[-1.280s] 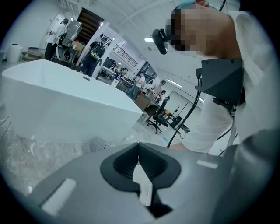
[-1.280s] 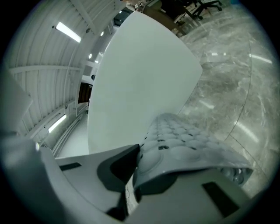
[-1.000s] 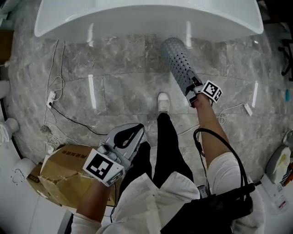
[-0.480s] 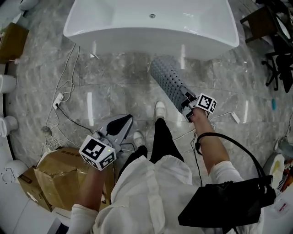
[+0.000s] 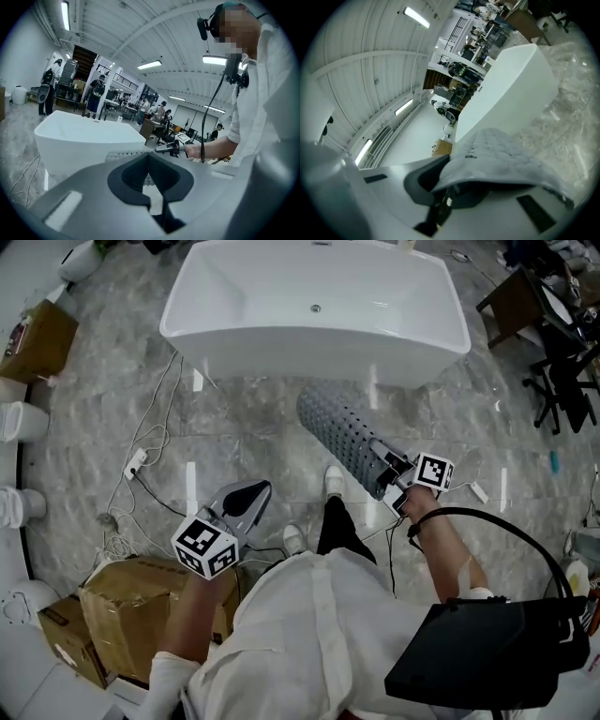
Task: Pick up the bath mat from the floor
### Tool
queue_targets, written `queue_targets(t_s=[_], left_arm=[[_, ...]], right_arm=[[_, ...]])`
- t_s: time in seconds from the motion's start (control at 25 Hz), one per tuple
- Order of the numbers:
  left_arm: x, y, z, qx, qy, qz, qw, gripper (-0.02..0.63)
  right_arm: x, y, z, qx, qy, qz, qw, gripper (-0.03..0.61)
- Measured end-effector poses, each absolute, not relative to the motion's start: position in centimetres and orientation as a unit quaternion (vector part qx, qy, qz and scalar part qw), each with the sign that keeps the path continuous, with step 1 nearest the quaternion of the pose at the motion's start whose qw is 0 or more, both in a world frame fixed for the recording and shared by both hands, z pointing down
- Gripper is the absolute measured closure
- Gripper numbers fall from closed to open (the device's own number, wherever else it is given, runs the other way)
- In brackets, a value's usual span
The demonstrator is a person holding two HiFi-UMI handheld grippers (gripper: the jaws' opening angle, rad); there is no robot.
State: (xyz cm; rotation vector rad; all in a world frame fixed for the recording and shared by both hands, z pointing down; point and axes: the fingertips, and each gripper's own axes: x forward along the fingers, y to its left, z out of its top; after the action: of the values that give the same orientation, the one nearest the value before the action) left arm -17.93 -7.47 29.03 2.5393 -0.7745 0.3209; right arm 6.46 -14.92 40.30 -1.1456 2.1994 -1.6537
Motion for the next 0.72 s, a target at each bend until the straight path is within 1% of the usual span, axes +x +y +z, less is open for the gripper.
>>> queue_targets(t_s=[0.04, 0.24, 0.36, 0.72], left_arm=[[-18.0, -7.3, 28.5, 0.925, -0.282, 0.113, 0.229, 0.607], [-18.2, -5.2, 26.1, 0.93, -0.276, 0.082, 0.229, 0.607], [-18.1, -3.7, 25.1, 0.933, -0.275, 0.076, 0.218, 0.607], [-19.2, 0.7, 24.9, 0.935, -0.277, 0.065, 0.214, 0.607]], right_arm=[[6.1, -14.5, 39.1, -0.378, 0.745, -0.544, 0.076, 0.565], [3.5, -11.3, 33.6, -0.336, 0.77, -0.532, 0.11, 0.565], [2.2, -9.5, 30.8, -0.323, 0.795, -0.503, 0.1, 0.565], [0.8, -4.1, 27.6, -0.321, 0.806, -0.487, 0.101, 0.565]])
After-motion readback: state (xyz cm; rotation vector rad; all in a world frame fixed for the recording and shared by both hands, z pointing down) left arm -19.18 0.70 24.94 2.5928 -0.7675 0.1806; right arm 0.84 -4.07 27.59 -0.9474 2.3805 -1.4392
